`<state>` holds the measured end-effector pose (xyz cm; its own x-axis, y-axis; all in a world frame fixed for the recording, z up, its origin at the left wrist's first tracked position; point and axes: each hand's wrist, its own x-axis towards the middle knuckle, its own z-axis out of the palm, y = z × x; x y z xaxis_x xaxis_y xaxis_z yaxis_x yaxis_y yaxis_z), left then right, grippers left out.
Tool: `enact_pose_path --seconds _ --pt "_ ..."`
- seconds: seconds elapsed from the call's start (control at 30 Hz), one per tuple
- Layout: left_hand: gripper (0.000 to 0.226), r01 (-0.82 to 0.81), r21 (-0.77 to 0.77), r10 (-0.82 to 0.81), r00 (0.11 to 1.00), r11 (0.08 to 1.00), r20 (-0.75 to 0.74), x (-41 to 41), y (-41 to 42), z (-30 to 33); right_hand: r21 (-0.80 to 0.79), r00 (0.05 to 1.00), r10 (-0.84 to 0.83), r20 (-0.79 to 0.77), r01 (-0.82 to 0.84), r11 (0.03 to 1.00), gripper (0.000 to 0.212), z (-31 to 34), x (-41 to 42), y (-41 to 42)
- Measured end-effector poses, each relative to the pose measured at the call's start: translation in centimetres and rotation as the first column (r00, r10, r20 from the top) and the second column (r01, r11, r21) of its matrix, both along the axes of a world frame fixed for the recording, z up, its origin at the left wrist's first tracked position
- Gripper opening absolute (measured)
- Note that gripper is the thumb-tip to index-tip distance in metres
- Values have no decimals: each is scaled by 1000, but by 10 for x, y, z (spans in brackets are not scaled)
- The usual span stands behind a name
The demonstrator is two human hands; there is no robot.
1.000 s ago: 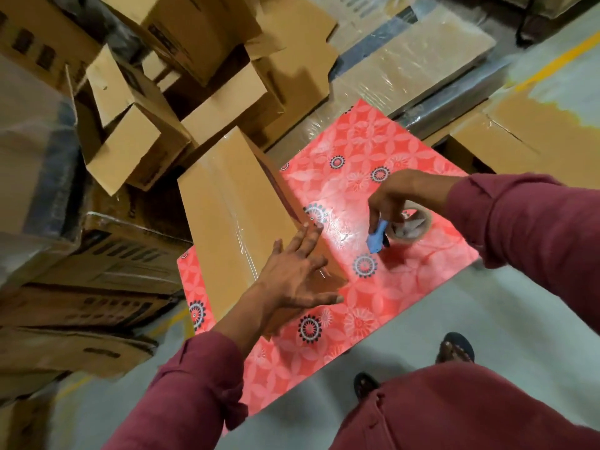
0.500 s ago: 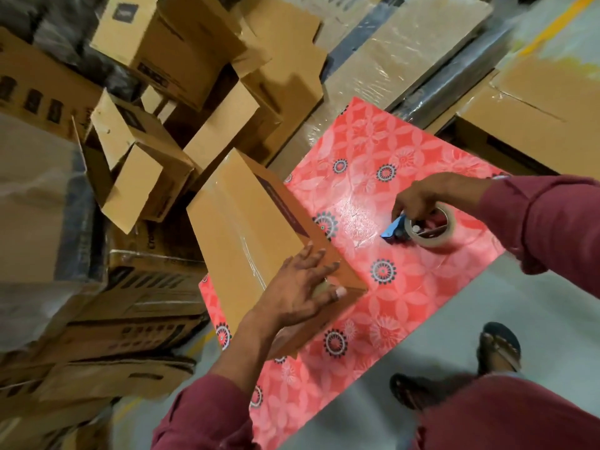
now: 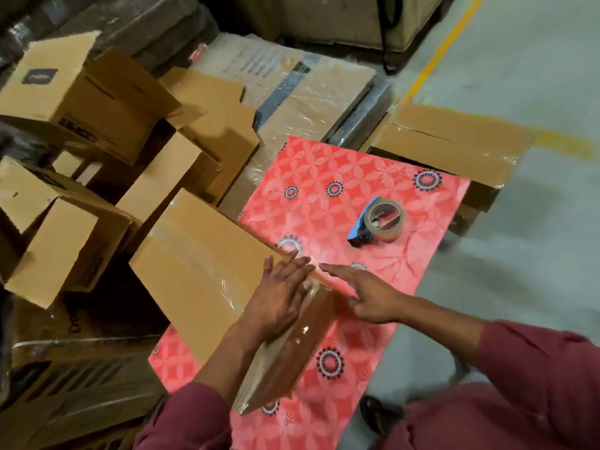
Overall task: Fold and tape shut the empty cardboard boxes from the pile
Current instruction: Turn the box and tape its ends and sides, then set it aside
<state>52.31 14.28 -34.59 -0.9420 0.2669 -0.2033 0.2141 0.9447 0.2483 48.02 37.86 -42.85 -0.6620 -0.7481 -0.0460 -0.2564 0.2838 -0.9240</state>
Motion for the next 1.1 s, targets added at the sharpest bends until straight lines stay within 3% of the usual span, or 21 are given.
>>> enact_pose_path --seconds 0.1,0.33,0.47,0.57,0.67,0.77,0.83,0.93,1.03,1.1 --pt "58 46 65 -39 994 997 -99 3 -4 -13 -55 962 -241 124 250 967 96 -13 38 -25" --pt "53 66 159 -37 983 985 -180 1 -7 -27 -88 835 -539 -113 531 842 93 -33 103 -87" --pt "47 81 160 -48 979 984 -198 3 -8 -32 -34 756 -643 -121 645 764 98 -34 125 -112" --pt "47 79 157 -47 980 984 -196 3 -10 -32 -30 732 -658 -174 664 747 102 -32 135 -109" --pt "47 79 167 -47 981 983 -187 4 -11 -32 0 785 -578 -225 593 805 97 -30 143 -84" --pt "48 73 164 -43 983 984 -176 3 -9 -30 -3 798 -496 -342 527 850 68 -32 132 -47" --pt "50 70 160 -43 985 985 -166 3 -9 -29 -46 779 -619 -98 618 785 45 -18 116 -30" --pt "52 61 169 -34 987 984 -159 3 -8 -27 -57 690 -652 315 699 712 71 14 83 -24" --pt "51 58 176 -30 987 983 -158 4 -8 -26 -98 755 -534 380 607 789 92 34 51 -32" --pt "52 56 179 -28 987 982 -155 4 -8 -25 -102 825 -470 313 521 847 67 38 42 -37"
